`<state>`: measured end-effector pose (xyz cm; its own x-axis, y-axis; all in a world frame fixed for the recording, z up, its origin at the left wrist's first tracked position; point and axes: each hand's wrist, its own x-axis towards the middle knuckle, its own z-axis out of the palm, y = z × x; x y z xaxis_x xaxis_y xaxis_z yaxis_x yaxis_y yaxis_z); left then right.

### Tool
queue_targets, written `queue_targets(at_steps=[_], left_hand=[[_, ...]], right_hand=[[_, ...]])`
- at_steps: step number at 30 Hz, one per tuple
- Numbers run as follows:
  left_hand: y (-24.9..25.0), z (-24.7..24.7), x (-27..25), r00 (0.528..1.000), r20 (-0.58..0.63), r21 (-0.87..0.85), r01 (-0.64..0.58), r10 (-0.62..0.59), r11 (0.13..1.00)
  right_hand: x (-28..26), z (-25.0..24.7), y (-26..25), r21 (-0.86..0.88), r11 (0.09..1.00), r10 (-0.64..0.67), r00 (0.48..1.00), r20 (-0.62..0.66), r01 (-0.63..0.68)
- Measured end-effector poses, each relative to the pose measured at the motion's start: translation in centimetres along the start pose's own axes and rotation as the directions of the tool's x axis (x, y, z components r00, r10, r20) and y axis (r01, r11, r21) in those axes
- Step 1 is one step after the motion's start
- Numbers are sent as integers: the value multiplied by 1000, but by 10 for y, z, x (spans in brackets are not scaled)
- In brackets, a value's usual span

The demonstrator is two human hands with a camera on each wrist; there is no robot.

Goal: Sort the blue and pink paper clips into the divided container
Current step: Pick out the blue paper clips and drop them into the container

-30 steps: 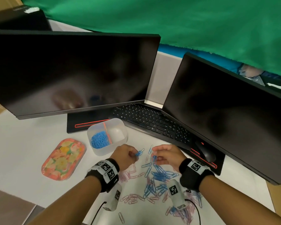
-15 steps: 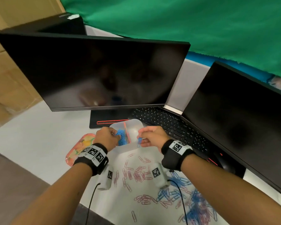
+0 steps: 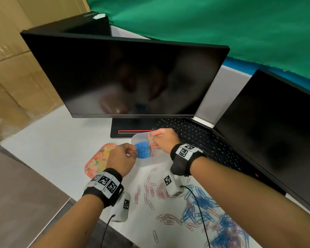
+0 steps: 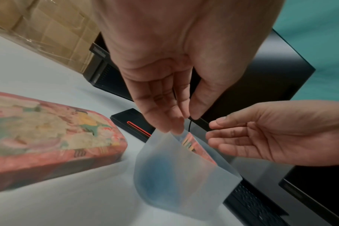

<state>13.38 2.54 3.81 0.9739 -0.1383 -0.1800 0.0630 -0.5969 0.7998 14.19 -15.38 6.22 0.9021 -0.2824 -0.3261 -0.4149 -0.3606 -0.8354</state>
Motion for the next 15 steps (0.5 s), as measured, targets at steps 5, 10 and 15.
queue_targets(at_steps=[5,10,15], left_hand=[[6,25,-8,990,110,58,-96,90,994],[14,67,-19,924,355,162,-210,142,964],[17,109,-35,819,545,251,-363,179,897]], right_hand=[[-21,-48,38,5,999,46,993,-105,-45],[-60,-100,102,-139,979,130,981,-147,-150],[-108,-123,159,-249,938,183,954,-237,-242]])
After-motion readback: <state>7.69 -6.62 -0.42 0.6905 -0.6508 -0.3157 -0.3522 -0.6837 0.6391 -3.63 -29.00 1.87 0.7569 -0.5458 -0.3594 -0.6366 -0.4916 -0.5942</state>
